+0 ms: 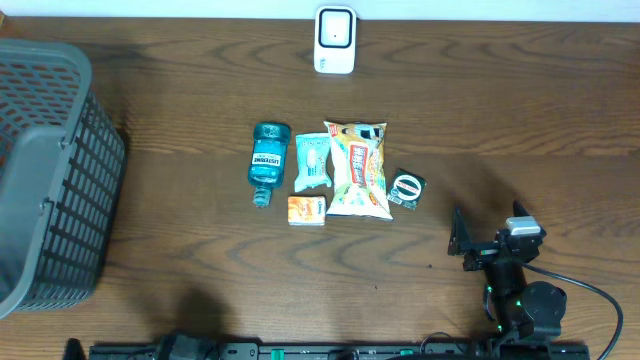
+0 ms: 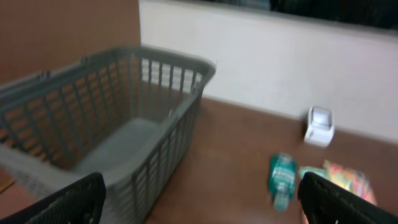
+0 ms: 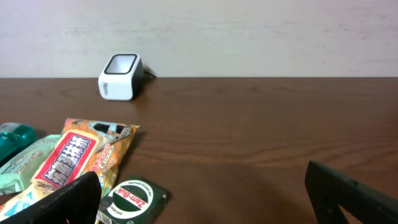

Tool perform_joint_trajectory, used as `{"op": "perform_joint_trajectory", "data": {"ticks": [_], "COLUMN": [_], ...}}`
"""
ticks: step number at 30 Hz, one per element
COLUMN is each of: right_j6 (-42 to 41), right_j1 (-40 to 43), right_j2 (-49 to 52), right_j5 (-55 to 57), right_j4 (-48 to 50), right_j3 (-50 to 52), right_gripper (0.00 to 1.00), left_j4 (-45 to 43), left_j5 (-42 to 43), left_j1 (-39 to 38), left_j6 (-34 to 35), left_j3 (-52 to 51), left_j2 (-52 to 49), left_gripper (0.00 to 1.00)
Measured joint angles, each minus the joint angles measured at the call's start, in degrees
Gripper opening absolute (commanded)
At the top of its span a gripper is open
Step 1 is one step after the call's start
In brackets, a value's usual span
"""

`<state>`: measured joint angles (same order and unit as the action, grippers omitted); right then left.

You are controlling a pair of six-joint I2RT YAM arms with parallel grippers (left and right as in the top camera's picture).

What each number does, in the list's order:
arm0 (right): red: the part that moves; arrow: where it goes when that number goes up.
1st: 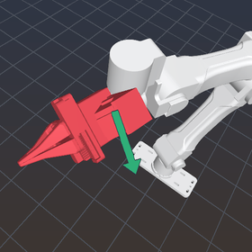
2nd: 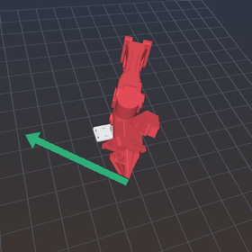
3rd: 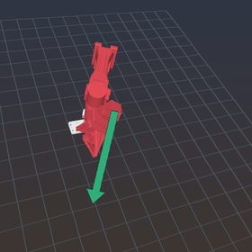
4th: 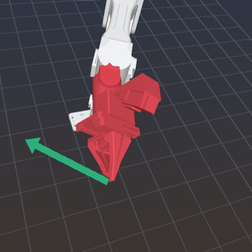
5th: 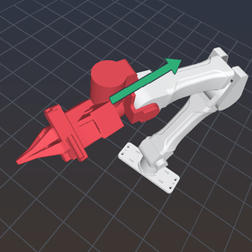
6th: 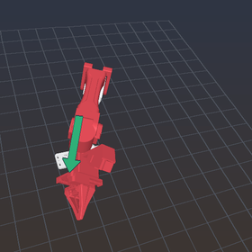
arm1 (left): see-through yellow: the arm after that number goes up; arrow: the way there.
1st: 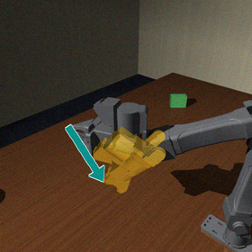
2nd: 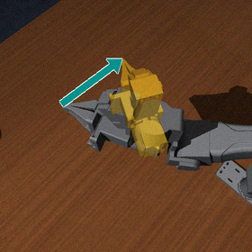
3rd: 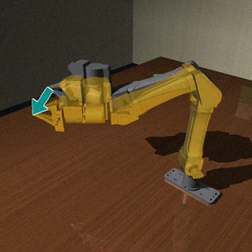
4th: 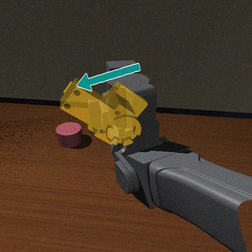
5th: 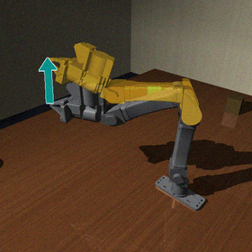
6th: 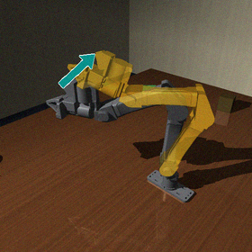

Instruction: Scan the item barcode

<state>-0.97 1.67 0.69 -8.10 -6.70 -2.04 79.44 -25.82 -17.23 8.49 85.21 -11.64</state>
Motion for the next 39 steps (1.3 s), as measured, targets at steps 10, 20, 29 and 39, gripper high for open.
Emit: {"op": "perform_joint_trajectory", "data": {"ticks": [10,20,29,39], "right_j6": [-0.02,0.00,0.00,0.00], "right_j1": [0.00,0.00,0.00,0.00], "right_j2": [0.00,0.00,0.00,0.00], "right_j5": [0.00,0.00,0.00,0.00], "right_j4": [0.00,-0.02,0.00,0.00], "right_j3": [0.00,0.00,0.00,0.00], "right_gripper": [0.99,0.99,0.99,0.99], "left_j4": [8.00,12.85,12.85,12.85], "left_j5": [-0.02,-0.02,-0.02,-0.02], "left_j1": [0.00,0.00,0.00,0.00], "left_j6": [0.00,0.00,0.00,0.00], "left_j3": [-0.02,-0.07,-0.09,-0.09], "left_j2": [0.00,0.02,0.02,0.02], "left_gripper": [0.98,0.98,0.98,0.98]}}
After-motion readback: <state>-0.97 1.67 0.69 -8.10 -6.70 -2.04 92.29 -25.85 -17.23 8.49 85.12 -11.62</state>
